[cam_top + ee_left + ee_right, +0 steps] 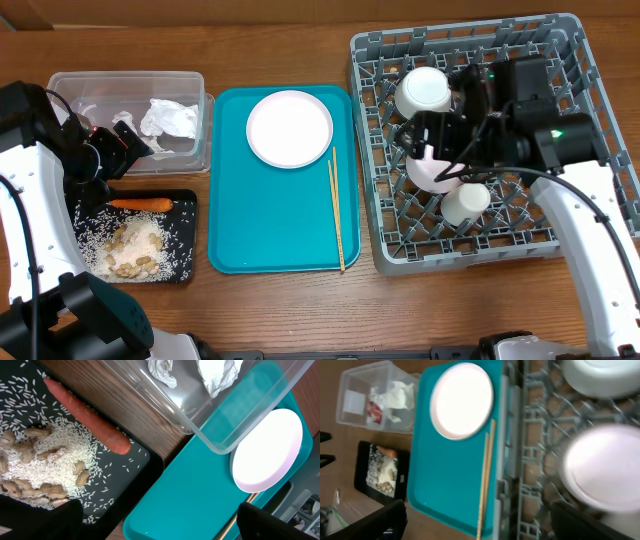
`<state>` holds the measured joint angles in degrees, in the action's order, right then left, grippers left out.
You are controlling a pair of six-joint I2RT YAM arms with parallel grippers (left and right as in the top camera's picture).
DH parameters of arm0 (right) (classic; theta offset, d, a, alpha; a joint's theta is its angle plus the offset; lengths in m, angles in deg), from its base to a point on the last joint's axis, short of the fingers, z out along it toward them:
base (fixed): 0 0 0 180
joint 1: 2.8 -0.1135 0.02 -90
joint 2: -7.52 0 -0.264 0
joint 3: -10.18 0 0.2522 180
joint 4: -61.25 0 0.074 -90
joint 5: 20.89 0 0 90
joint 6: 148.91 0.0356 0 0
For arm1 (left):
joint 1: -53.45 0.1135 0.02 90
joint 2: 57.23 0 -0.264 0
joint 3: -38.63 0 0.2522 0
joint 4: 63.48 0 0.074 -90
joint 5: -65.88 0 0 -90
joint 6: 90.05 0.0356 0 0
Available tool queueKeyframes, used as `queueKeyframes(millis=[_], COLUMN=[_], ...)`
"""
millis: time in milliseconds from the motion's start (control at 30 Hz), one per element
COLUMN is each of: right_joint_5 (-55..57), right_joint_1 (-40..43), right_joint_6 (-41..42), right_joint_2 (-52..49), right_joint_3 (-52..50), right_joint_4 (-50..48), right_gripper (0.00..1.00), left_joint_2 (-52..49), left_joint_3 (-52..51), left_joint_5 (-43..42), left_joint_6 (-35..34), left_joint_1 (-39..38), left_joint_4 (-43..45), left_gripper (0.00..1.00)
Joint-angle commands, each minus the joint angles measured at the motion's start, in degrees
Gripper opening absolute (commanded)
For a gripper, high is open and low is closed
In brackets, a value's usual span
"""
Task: Sort waste into correct bins and load items into the dishwasher
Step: 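Move the right gripper to the pink plate rim on the teal tray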
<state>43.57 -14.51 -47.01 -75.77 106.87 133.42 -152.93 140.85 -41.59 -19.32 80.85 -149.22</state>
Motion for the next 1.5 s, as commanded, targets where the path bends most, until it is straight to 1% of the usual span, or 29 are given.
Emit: queueKeyframes(millis=[0, 100, 233, 400, 467, 667, 800, 1167, 1400, 1467], right_joint_5=[0.5, 5.9, 16.7, 28.8, 31.2, 38.0, 44.3, 45.0, 43.4, 42.0], right_joint_1=[-5.7, -11.1, -17.9, -24.0, -25.2, -26.7, -26.6, -26.6, -26.6, -26.6], right_joint_6=[2.3, 4.9, 8.0, 8.4, 8.3, 8.4, 10.1, 10.7, 11.2, 12.2], right_joint_2=[-1.7, -3.6, -7.6, -14.6, -17.7, -26.3, -30.2, -37.5, -39.5, -40.1], right_joint_3=[0.3, 0.3, 0.3, 0.3, 0.3, 0.3, 0.3, 0.3, 0.3, 0.3], right_joint_4=[-4.9, -10.8, -18.7, -27.6, -30.6, -37.4, -39.4, -43.7, -44.7, -44.6], right_gripper=[0.95, 0.95, 0.95, 0.94, 0.93, 0.85, 0.84, 0.84, 0.76, 0.76], left_joint_2=[0.6, 0.6, 0.6, 0.6, 0.6, 0.6, 0.6, 0.6, 0.6, 0.6], left_joint_3=[1.3, 1.3, 1.3, 1.3, 1.3, 1.3, 1.3, 1.3, 1.3, 1.3], left_joint_5=[-1.0, -1.0, -1.0, -1.0, -1.0, -1.0, -1.0, -1.0, -1.0, -1.0], left_joint_6=[1.3, 1.2, 1.2, 1.2, 1.2, 1.3, 1.2, 1.2, 1.2, 1.2], left_joint_1=[-0.1, -0.1, -0.1, -0.1, -0.1, -0.1, -0.1, -0.1, -0.1, -0.1], left_joint_4=[0.3, 0.3, 0.3, 0.3, 0.3, 0.3, 0.3, 0.3, 0.3, 0.3], left_gripper=[1.00, 1.00, 1.00, 1.00, 1.00, 1.00, 1.00, 1.00, 1.00, 1.00])
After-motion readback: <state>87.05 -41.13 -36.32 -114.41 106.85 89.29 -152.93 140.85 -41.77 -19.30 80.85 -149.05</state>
